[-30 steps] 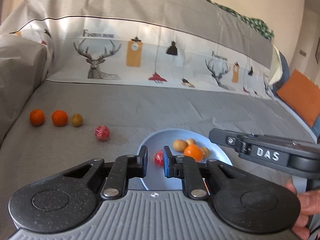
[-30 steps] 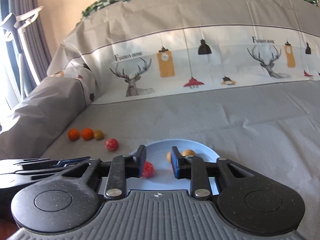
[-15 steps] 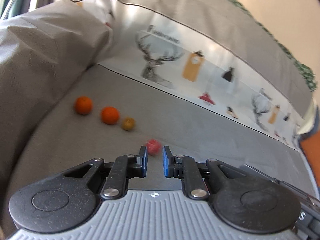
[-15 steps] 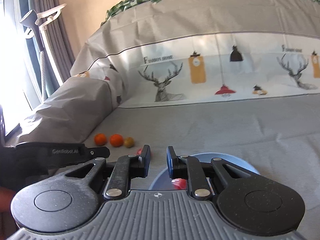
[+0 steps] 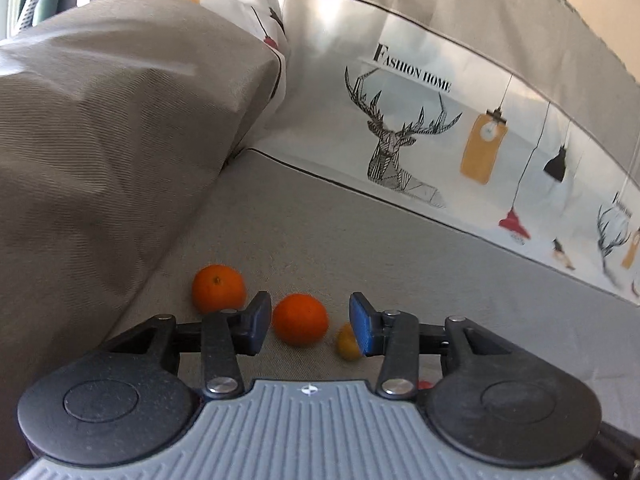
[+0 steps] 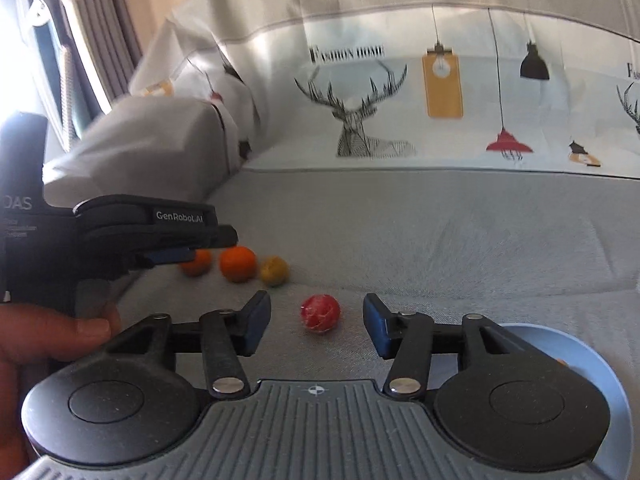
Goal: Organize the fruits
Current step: 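Grasp an orange with left tool while right tool grasps a red wrapped fruit, then carry the orange and red fruit over the blue plate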
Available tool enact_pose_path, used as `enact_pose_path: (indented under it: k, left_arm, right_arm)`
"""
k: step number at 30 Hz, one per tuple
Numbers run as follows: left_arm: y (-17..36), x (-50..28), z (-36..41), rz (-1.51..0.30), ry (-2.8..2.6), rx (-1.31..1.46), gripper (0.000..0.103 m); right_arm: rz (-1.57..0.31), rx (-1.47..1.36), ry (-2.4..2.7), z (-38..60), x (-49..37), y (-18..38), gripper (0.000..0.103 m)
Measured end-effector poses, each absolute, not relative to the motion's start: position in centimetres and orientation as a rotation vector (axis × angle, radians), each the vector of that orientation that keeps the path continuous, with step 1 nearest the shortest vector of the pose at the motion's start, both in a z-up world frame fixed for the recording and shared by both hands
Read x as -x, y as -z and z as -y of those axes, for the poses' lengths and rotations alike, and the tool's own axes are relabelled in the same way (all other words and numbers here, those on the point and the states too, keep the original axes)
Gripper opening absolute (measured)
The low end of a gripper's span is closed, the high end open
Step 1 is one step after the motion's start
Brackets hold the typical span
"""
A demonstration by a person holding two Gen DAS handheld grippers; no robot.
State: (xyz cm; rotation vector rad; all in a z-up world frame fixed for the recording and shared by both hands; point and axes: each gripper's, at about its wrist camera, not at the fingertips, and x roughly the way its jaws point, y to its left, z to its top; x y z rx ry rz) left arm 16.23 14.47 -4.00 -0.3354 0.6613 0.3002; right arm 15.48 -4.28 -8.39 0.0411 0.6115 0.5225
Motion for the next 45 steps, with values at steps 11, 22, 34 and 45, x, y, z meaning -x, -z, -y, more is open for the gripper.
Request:
enact_pose_path:
  k: [11, 22, 34, 45]
  left_arm:
    - [6.7, -18.5, -14.8, -0.740, -0.284, 0.285, 0.050]
    - [6.5, -17.6, -14.6, -0.702, -0.308, 0.267, 0.040]
    - [2.9, -8.7, -10.3, -0.586, -0.186, 0.266, 0.039]
    - [0.5, -0.6, -3.5, -0.514, 0.067, 0.251, 0.040]
  right_arm:
    - [-0.720, 0.042, -0.476, 0.6, -19.5, 11.5, 0.056]
    - [-0.724, 0.047, -0.475, 0.7, -19.3, 11.9, 0.031]
    - [-0.547, -0.078, -0.467, 6.9, -14.5, 5.2, 0.031]
    - [-0.461, -0.184, -0.410, 16.7, -5.2, 3.6, 0.031]
